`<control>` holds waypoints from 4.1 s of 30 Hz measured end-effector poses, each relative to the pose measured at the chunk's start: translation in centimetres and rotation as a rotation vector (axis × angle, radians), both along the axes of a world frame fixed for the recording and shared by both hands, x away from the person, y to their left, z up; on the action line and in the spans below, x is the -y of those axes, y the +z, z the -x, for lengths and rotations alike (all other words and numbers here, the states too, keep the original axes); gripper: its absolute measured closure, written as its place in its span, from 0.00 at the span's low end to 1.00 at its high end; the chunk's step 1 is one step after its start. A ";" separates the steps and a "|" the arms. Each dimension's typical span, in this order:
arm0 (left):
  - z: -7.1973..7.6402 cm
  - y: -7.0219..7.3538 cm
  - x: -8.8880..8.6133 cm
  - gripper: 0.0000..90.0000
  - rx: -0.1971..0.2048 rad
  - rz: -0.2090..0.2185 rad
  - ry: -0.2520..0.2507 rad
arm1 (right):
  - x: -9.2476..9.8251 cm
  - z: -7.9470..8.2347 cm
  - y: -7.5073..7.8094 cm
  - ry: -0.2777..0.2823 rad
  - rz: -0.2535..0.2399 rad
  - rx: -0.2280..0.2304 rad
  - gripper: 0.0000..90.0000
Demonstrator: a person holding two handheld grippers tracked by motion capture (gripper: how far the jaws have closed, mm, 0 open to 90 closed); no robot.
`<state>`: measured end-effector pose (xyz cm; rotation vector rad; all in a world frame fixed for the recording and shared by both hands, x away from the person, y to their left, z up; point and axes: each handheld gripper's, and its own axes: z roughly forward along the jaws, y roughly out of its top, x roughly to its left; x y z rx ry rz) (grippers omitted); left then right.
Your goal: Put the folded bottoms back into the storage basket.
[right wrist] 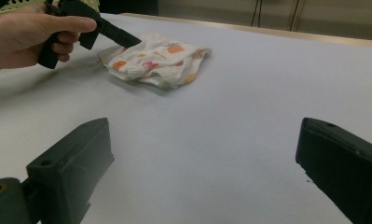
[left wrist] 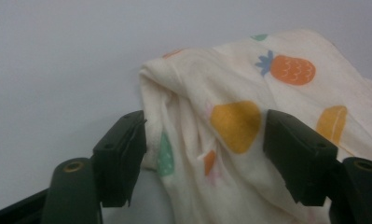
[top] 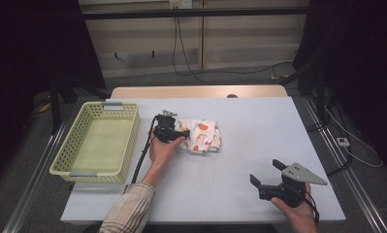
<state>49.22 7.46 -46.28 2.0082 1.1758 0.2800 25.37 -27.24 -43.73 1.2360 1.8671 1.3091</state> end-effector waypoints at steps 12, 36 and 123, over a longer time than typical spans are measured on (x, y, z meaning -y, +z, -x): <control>0.1 -0.3 0.4 0.55 0.041 -0.065 0.012 | 0.0 0.0 0.0 0.007 0.004 -0.001 0.04; 0.3 -0.2 0.5 0.92 -0.024 0.013 -0.028 | 0.1 0.0 0.0 0.006 -0.002 -0.004 0.04; 5.3 9.4 -2.2 0.93 0.269 0.071 -0.165 | 0.1 0.0 0.0 0.002 -0.008 -0.003 0.04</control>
